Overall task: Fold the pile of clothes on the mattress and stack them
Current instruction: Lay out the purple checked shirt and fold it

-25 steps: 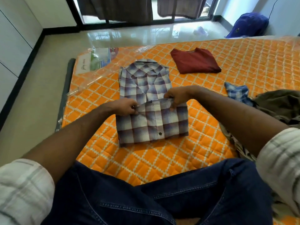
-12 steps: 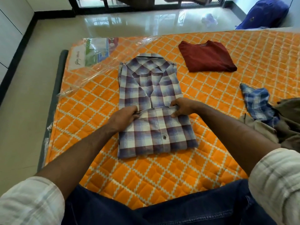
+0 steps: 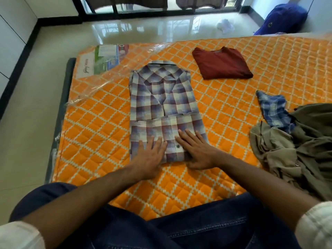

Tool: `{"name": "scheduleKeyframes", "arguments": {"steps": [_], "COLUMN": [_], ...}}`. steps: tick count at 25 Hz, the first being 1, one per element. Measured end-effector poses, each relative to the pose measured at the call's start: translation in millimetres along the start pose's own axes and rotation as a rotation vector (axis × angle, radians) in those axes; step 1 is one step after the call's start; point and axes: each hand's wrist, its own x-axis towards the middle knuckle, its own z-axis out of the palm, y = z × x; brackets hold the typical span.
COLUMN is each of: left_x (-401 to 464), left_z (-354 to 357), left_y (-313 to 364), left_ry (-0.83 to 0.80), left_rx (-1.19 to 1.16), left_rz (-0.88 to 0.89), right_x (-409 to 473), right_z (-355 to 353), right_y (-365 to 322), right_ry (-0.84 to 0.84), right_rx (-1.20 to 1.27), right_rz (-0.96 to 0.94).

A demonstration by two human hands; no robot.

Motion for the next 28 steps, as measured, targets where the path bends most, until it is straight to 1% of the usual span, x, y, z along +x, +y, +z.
{"name": "scheduleKeyframes", "arguments": {"steps": [2, 4, 8, 12, 15, 16, 19, 23, 25, 26, 28], "left_x": [2, 2, -10, -50, -86, -94, -107, -98, -88, -82, -68], "left_z": [3, 2, -3, -16, -31, -35, -47, -77, -101, -110, -128], "left_y": [6, 6, 3, 13, 23, 25, 22, 0, -20, -33, -60], "left_ry": [0.031, 0.041, -0.041, -0.206, -0.297, -0.324, -0.381, -0.373, -0.348, -0.312, -0.216], "left_rx": [-0.027, -0.056, -0.117, -0.213, -0.302, -0.336, -0.396, -0.405, -0.425, -0.439, -0.5], "left_rz": [-0.048, -0.065, -0.032, 0.026, 0.201, 0.235, 0.23, 0.214, 0.174, 0.16, 0.151], "right_x": [4, 9, -2, -38, -72, -80, -97, -83, -67, -57, -36], "right_z": [5, 0, -7, -19, -21, -24, -46, -98, -125, -138, -163], "right_y": [-6, -19, -40, -65, -88, -94, -110, -99, -85, -74, -47], "right_ry": [0.042, 0.066, -0.002, -0.119, -0.228, -0.268, -0.355, -0.457, -0.499, -0.501, -0.448], "right_rx": [-0.067, -0.07, -0.058, -0.055, -0.028, -0.011, 0.057, 0.178, 0.177, 0.158, 0.175], "right_rz": [0.079, 0.146, 0.205, 0.164, 0.124, 0.101, 0.05, 0.07, 0.091, 0.109, 0.176]}}
